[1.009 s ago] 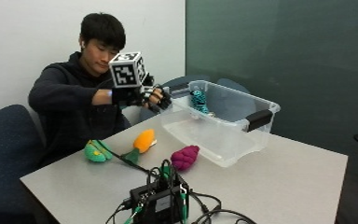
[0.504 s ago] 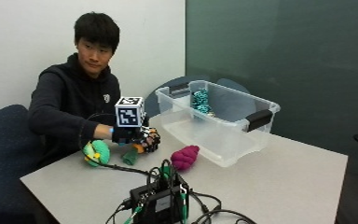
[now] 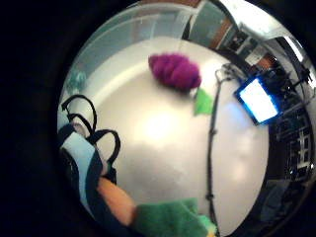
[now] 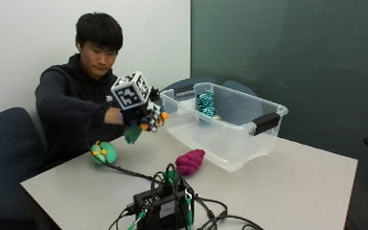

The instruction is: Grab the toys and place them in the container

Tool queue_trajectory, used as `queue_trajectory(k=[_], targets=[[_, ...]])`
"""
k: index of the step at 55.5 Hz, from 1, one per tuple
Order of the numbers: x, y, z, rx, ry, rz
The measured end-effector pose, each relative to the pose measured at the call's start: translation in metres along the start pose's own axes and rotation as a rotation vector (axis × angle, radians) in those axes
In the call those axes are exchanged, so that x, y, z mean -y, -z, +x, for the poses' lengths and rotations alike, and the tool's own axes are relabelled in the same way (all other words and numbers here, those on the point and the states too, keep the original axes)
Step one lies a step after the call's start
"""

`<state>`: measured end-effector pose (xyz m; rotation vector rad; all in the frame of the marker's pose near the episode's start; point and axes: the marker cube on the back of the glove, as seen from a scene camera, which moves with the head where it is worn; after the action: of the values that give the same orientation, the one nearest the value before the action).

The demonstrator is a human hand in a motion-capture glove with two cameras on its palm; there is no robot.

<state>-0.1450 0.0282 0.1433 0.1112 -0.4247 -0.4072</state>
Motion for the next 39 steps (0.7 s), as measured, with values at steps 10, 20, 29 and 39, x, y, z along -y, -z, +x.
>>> queue_trajectory(k=[10,20,29,39], targets=[[0.069,0.097,-0.036,-0.129,0.020,0.145],[0.111,0.133,-0.090,-0.160,0.334,0.184],[0.154,0.120,-0.129,-0.081,0.206,0.215],[0.175,0.090,-0.141,-0.151,0.190,0.159]])
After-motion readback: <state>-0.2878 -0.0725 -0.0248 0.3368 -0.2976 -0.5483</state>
